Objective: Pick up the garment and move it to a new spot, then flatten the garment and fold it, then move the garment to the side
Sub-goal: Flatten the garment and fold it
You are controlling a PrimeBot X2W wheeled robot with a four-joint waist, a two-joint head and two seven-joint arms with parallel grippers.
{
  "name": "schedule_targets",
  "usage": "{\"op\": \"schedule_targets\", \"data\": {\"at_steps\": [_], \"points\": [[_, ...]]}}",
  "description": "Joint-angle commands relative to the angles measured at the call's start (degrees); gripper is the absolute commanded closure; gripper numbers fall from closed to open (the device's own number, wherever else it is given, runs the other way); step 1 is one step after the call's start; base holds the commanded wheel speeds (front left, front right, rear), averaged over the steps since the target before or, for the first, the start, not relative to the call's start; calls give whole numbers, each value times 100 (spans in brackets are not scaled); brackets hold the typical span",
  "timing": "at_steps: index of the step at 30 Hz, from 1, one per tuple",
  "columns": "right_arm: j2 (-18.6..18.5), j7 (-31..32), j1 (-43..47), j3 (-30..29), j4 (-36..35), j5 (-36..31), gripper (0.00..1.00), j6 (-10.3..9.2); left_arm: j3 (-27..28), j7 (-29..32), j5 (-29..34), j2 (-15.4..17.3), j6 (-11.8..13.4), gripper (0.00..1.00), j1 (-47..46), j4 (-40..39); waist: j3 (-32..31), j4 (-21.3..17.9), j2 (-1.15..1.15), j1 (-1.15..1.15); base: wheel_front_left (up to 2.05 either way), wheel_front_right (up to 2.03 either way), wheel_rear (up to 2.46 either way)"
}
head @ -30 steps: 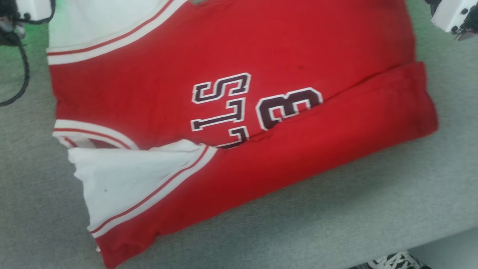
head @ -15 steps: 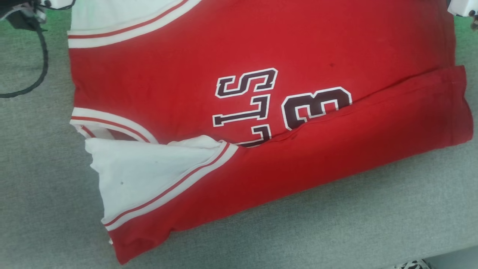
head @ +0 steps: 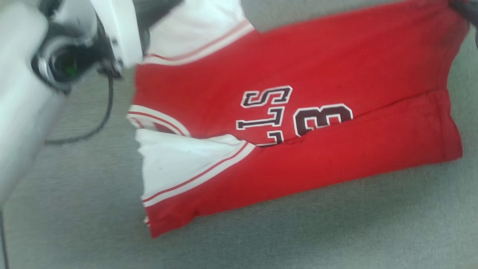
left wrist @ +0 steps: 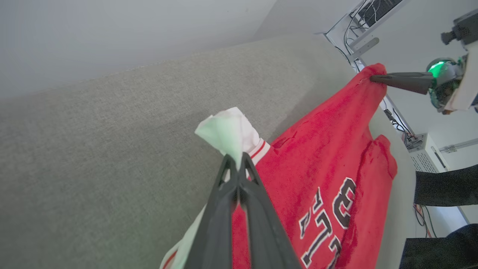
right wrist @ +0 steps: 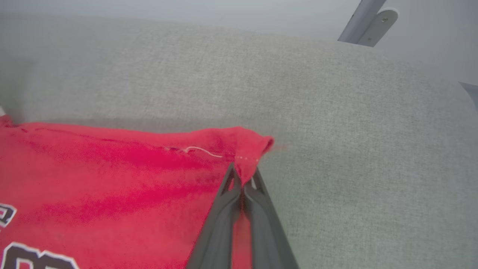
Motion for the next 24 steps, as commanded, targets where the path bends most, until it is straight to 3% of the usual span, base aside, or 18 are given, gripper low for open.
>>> {"op": "schedule_targets", "data": {"at_steps": [1, 11, 15, 19, 24], "points": [[-92, -28, 178, 50, -103, 76, 100, -2, -5, -91, -60, 100, -16, 100, 206, -149, -446, 333, 0, 0, 0, 0, 0], [-1353, -422, 1871, 170, -1534, 743, 100, -2, -42, -1222, -450, 1138, -19, 100, 2274, -2170, -1153, 664, 0, 0, 0, 0, 0], [-1732, -779, 2644, 59, -1842, 1018, 100, -2, -34, -1818, -425, 1462, 127, 100, 3114, -2767, -1214, 698, 0, 0, 0, 0, 0], [-1852, -1200, 3233, 3, -2085, 1162, 100, -2, -87, -2356, -371, 1569, 288, 100, 3812, -3122, -1149, 662, 0, 0, 0, 0, 0], [-1727, -1622, 3646, -47, -2125, 1155, 100, -2, -239, -2749, -299, 1383, 380, 100, 4325, -3000, -973, 542, 0, 0, 0, 0, 0]]}}
